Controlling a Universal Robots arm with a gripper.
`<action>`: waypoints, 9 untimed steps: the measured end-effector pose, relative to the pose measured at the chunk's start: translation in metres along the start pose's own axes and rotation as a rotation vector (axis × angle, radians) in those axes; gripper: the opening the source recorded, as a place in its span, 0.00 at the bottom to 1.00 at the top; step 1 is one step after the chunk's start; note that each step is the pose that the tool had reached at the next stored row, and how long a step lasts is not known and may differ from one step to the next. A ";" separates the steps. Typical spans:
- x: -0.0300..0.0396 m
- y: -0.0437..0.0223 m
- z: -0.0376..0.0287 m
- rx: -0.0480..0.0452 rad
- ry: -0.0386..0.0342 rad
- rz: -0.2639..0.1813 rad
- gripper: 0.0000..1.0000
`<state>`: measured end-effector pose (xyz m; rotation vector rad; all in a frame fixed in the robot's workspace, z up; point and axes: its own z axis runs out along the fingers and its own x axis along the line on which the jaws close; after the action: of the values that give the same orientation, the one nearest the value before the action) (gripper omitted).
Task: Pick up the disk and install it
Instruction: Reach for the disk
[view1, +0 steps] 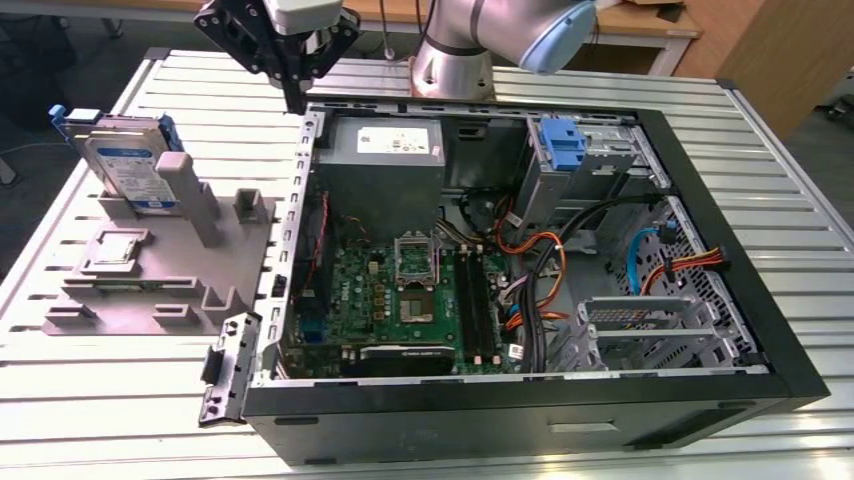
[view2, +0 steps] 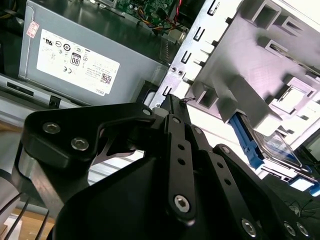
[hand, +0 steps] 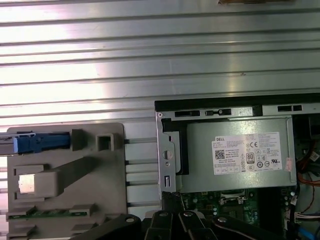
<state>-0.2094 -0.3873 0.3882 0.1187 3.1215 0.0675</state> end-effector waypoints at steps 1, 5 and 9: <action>0.0005 0.0000 0.0000 0.0000 0.0002 0.000 0.10; 0.0021 -0.0002 0.0002 0.0001 0.0009 0.000 0.10; 0.0032 -0.0003 0.0004 0.0001 0.0020 0.000 0.10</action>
<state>-0.2125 -0.3873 0.3878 0.1187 3.1236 0.0674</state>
